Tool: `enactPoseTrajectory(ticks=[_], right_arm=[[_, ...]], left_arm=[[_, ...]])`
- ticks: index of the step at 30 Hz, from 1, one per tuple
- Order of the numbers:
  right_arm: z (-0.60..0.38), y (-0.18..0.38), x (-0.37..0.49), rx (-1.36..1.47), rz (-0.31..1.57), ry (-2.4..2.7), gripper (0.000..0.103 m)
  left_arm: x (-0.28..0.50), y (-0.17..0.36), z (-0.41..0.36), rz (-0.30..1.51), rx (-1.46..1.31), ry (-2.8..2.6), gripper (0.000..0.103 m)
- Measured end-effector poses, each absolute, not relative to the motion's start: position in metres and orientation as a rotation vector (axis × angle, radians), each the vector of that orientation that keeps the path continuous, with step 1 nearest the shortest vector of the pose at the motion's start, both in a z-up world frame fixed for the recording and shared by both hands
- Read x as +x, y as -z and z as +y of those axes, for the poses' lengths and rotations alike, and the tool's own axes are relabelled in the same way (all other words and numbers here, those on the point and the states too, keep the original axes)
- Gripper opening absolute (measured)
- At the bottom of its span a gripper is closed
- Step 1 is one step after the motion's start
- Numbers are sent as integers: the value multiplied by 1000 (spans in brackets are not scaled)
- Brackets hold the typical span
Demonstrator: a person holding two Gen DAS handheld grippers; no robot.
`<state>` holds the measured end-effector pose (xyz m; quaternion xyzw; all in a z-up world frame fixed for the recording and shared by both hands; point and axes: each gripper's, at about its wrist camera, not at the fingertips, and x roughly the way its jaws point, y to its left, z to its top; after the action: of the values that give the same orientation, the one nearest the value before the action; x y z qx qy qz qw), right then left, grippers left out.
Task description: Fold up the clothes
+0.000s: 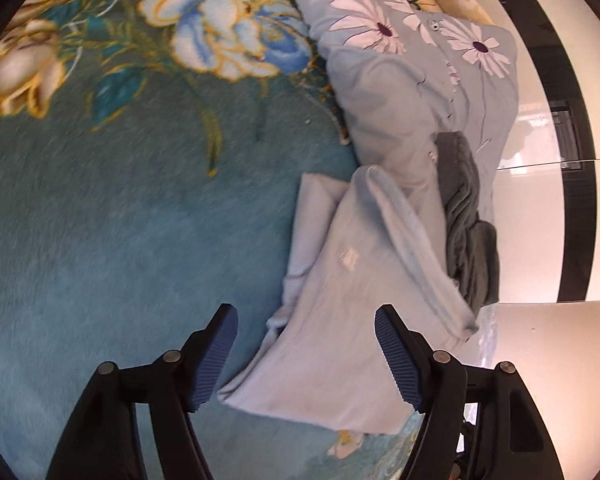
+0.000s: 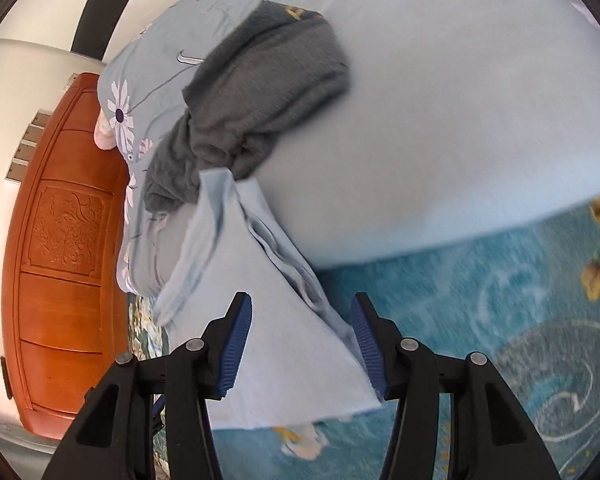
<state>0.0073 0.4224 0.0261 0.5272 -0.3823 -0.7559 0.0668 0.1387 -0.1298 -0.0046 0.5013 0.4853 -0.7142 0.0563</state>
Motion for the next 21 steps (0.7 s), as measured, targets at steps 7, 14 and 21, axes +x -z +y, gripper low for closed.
enactPoseTrajectory(ticks=[7,14,21], right_arm=[[430,29,70,1664,-1398,2144,52],[417,46,74,1578,-1604,2124,27],[409,55,81,1500,-1716,2085,7]], left_arm=[[182,46,-84,1573,1587,2036,73],[211,69,-91,1872,1245,1972,71],[215,73,-98,1819,1219,1922,21]])
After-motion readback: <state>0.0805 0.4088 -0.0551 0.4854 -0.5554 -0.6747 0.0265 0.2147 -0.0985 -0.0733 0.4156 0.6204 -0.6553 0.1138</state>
